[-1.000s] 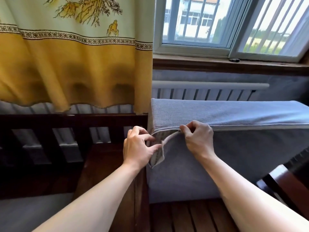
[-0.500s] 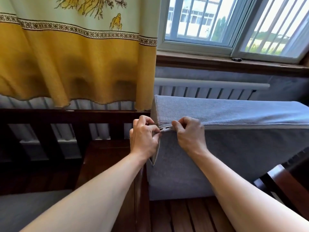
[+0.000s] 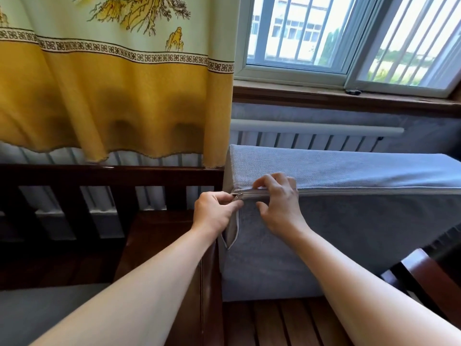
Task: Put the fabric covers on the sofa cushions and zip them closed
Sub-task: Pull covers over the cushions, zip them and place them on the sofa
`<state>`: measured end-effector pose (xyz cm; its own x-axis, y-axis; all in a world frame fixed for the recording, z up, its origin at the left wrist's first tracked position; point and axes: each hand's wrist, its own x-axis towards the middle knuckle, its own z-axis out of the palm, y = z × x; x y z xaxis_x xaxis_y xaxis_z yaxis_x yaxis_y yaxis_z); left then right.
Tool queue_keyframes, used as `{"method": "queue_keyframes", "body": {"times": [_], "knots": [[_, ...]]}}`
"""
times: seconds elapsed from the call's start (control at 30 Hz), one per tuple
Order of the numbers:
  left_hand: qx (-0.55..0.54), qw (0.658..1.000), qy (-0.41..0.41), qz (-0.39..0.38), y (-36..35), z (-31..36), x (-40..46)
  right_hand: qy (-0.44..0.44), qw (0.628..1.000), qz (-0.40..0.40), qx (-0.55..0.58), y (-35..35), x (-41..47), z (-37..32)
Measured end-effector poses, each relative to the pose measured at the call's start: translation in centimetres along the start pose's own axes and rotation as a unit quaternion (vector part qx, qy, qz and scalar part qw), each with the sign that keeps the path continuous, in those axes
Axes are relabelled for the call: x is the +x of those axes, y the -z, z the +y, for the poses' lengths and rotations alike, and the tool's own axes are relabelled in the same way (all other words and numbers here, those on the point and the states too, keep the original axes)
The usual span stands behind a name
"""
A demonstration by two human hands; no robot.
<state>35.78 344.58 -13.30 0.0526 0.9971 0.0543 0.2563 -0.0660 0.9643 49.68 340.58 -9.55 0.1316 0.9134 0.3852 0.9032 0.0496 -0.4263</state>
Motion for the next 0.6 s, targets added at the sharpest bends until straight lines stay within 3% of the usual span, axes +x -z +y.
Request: {"method": "queue_keyframes", "body": {"times": [0.2, 0.4, 0.6], "knots": [[-0.139, 0.989, 0.031, -0.027, -0.5, 0.7, -1.1, 0.108, 0.993, 0.041, 0.025, -1.6, 1.0, -0.1], [-0.109, 0.992, 0.057, 0.022, -0.7, 1.0, -0.9, 0.185, 0.979, 0.074, 0.042, -1.8, 2.1, 0.8], [-0.134, 0.987, 0.080, 0.045, -1.6, -0.6, -1.3, 0.197, 0.971, 0.099, 0.087, -2.2, 1.7, 1.3]]}}
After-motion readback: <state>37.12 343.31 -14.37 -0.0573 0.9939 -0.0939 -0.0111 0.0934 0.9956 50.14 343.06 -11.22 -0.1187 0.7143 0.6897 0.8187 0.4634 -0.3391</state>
